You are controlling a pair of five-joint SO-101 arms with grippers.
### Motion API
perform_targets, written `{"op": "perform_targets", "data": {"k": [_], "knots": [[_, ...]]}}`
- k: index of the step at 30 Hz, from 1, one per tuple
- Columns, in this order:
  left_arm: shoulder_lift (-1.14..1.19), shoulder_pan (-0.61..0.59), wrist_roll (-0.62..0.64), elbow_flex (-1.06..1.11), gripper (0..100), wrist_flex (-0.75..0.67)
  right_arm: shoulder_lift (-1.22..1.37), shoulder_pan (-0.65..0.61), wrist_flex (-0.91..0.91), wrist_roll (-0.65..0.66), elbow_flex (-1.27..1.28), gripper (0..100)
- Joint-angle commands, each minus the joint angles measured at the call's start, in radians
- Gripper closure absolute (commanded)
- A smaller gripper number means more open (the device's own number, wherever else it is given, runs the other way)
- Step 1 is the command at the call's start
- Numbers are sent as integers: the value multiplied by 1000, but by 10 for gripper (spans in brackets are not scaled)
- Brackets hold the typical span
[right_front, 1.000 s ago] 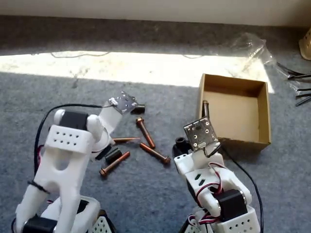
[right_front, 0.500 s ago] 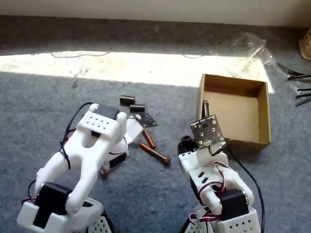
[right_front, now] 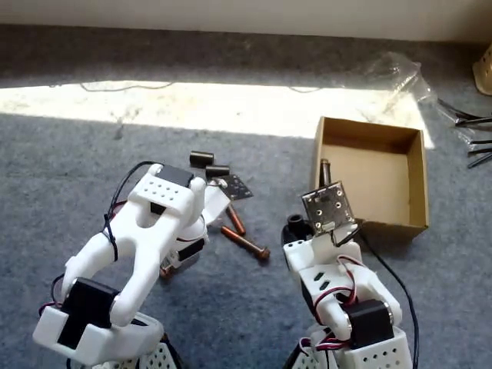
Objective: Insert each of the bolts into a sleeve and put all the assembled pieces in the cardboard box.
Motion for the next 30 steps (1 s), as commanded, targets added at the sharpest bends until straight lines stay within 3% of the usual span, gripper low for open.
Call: {"op": "perform_targets", "data": {"k": [1,8,30], "knots": [[2,13,-6,-24,923,-35,-10,12,-31,11,-10,995],[2,13,-6,45,923,-106,-10,12,-31,11,-10,995],[1,-77,-86,93,922,-104,-10,12,-31,11,-10,995]]}}
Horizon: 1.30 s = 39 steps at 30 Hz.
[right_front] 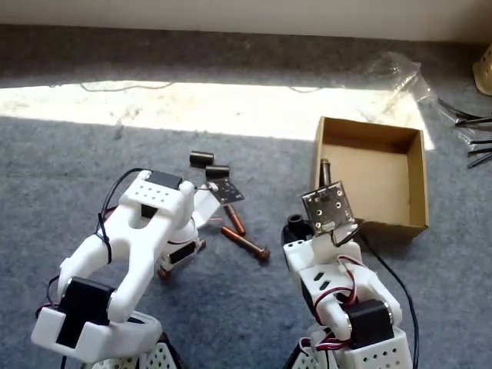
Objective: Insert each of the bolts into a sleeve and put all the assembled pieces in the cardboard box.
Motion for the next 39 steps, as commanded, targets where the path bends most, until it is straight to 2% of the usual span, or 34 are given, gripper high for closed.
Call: {"op": "perform_targets", "data": {"k": [1,7,11,18,24,36,39], "knots": [[1,-12,-9,10,922,-11,-10,12,-31,11,-10,995],[1,-7,-8,28,917,-25,-10,13,-31,11,-10,995],[1,-13,-3,77,864,-92,-10,13,-31,11,-10,995],[1,-10,-3,97,864,-138,-10,13,-31,11,-10,995],[1,-13,-5,93,997,-158,-10,15,-31,11,-10,995],[-1,-84,-12,12,995,-152,-10,15,-31,11,-8,995],[1,-85,-124,-19,995,-152,-10,15,-31,11,-8,995]]}}
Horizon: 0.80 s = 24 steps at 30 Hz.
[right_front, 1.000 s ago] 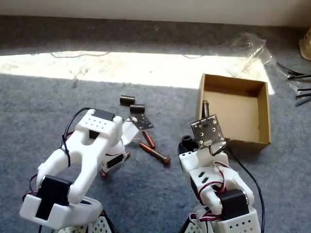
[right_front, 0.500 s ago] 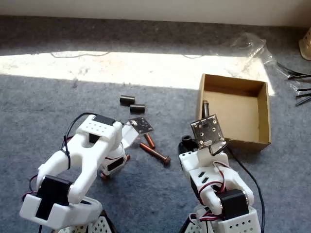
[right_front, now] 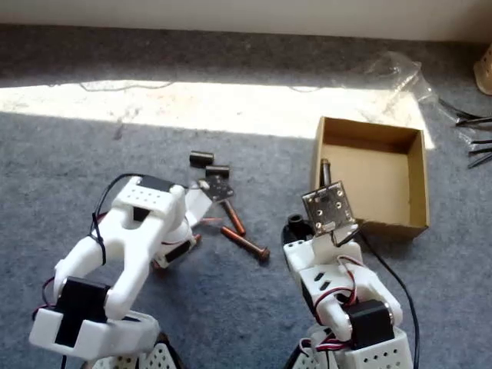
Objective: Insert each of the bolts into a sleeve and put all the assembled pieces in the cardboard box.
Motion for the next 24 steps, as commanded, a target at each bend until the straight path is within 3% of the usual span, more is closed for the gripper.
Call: {"op": "perform_targets", "data": {"k": [1,7,14,17,24], "knots": [[-4,-18,-155,-77,995,-11,-10,15,-31,11,-8,995],[-4,-18,-318,-76,995,-6,-10,15,-31,12,-8,995],[-13,-18,-471,-120,995,138,-10,15,-31,12,-8,995],[-13,-19,-540,-208,995,253,-10,15,-38,12,7,995],[-8,-44,-551,-504,995,442,-10,15,-61,14,27,995]]}}
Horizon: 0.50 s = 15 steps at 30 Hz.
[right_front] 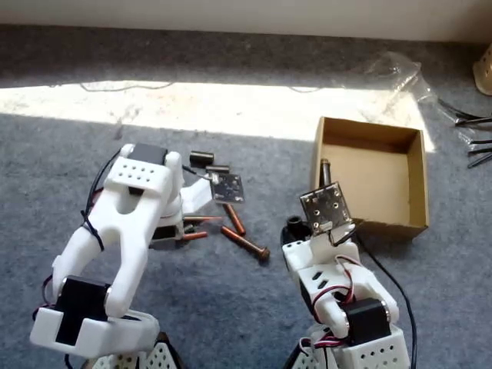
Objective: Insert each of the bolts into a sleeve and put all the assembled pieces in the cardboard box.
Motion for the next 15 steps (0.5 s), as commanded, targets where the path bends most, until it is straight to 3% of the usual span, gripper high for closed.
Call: {"op": "perform_targets", "data": {"k": [1,6,15], "knots": [[-5,-45,-14,-216,995,84,-8,13,-33,14,-13,995],[28,-76,-150,-311,995,83,-8,13,-33,14,-13,995],[348,-77,-215,-575,995,89,-8,13,-35,14,-12,995]]}}
